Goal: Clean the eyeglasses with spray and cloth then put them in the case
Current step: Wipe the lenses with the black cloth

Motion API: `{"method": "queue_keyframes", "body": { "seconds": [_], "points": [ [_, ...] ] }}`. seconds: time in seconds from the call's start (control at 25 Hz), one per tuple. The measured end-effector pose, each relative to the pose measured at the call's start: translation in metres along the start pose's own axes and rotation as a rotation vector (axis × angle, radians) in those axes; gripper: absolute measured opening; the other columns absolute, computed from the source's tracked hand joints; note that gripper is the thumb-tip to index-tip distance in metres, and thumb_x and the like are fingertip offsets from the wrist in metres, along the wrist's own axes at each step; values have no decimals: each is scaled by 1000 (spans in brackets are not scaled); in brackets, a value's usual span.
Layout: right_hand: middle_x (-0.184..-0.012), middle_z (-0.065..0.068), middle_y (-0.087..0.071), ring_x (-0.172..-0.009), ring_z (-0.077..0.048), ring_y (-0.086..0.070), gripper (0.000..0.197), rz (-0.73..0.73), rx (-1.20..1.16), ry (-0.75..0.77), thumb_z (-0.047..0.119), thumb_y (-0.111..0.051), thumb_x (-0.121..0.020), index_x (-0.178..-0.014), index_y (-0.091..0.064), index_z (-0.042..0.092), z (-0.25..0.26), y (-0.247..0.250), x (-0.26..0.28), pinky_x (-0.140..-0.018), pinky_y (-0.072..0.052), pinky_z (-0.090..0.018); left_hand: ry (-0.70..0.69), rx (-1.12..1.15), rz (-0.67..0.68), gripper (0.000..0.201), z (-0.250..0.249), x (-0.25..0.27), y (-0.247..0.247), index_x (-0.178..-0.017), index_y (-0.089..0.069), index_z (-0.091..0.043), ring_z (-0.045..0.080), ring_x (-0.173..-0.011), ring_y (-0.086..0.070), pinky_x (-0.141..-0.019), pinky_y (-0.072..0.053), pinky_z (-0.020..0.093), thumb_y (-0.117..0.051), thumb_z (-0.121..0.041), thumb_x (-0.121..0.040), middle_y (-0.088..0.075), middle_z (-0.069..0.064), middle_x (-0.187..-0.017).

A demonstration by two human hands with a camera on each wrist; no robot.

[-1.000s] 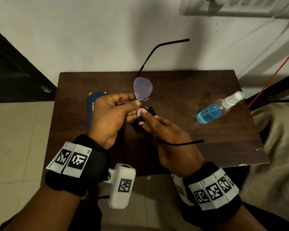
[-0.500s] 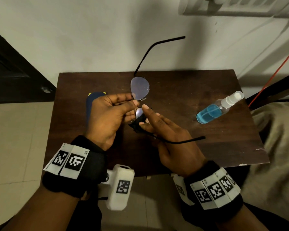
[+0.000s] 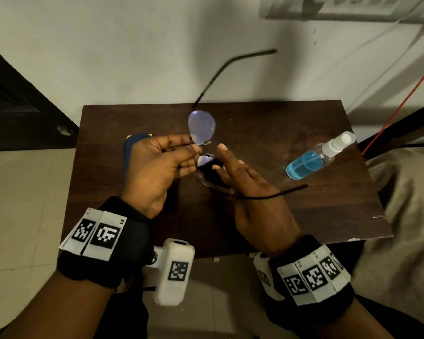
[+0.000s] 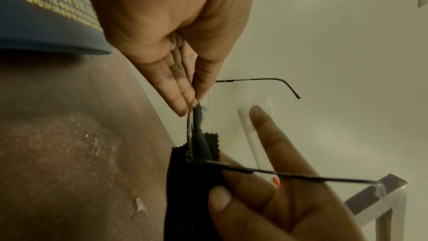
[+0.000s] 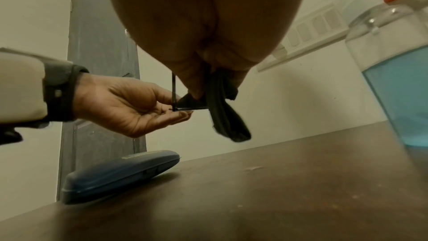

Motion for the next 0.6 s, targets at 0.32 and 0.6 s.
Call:
{"method": "queue_keyframes", "body": {
  "seconds": [0.32, 0.6],
  "points": [
    [-122, -7, -64, -124, -21, -46, 65, 77, -36, 83, 7, -36, -80, -144, -21, 15, 6, -1, -1, -110, -35, -30, 26, 43, -4, 15, 3, 3, -2, -93, -71, -7, 13, -66, -72, -60, -57, 20, -63, 2, -85, -76, 3, -74],
    [-132, -2, -58, -132, -33, -42, 77, 71, 31, -45, -6, -44, -85, -146, -11, 27, -9, -1, 0, -104, -41, -49, 53, 58, -44, 14, -2, -3, 7, -96, -69, -5, 10, -63, -72, -57, -55, 18, -64, 0, -84, -74, 1, -69]
  ]
}}
Point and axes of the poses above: each hand's wrist, its own x-axis away from the middle knuckle, its own y-axis out of the back of the hand, z = x × y, the point moved 2 cm from there along -x, towards the middle knuckle
